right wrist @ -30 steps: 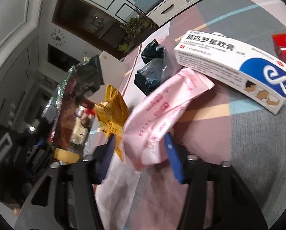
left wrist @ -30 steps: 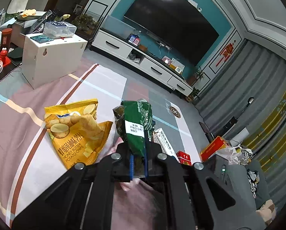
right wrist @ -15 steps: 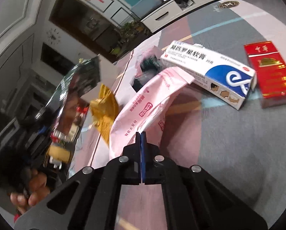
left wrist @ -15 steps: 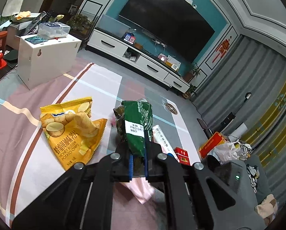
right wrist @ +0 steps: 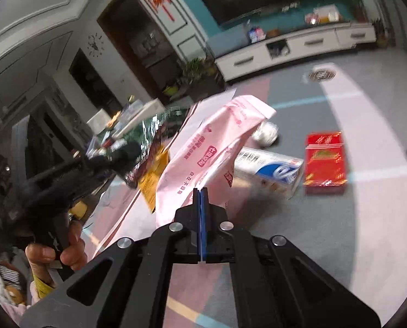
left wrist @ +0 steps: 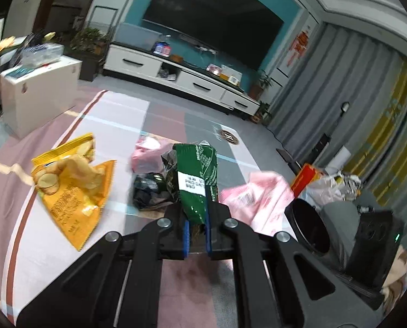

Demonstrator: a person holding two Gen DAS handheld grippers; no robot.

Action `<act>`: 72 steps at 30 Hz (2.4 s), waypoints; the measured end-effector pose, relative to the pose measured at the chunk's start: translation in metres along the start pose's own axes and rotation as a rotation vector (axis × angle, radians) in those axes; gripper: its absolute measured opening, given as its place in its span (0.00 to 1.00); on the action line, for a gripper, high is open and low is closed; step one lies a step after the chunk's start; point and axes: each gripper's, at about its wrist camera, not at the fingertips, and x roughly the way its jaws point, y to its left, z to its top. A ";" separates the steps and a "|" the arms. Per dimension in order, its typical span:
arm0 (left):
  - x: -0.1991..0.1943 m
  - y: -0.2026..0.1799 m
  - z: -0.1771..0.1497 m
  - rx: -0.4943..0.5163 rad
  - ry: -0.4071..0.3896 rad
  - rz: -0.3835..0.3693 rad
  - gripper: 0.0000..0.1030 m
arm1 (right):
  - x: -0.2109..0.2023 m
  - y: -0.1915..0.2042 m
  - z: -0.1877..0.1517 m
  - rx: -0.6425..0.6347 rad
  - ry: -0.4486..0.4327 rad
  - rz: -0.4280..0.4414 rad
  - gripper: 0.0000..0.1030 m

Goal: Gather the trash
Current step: 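Carry green bag and pink bag over the bin and open both tools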

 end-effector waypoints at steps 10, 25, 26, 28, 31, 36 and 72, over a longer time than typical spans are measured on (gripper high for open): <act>0.021 -0.046 -0.015 0.116 0.040 -0.047 0.08 | -0.034 -0.035 0.009 0.028 -0.089 -0.105 0.01; 0.047 -0.111 -0.039 0.240 0.114 -0.115 0.08 | -0.077 -0.074 0.008 0.089 -0.167 -0.187 0.01; 0.049 -0.117 -0.041 0.250 0.121 -0.118 0.08 | -0.081 -0.077 0.008 0.093 -0.175 -0.192 0.01; 0.052 -0.126 -0.043 0.264 0.131 -0.127 0.08 | -0.090 -0.084 0.006 0.101 -0.194 -0.207 0.01; 0.055 -0.141 -0.044 0.287 0.137 -0.137 0.08 | -0.103 -0.095 0.007 0.119 -0.218 -0.229 0.01; 0.063 -0.167 -0.043 0.309 0.150 -0.168 0.08 | -0.124 -0.116 0.009 0.162 -0.254 -0.261 0.01; 0.215 -0.323 -0.101 0.442 0.426 -0.251 0.24 | -0.163 -0.233 -0.008 0.318 -0.093 -0.662 0.02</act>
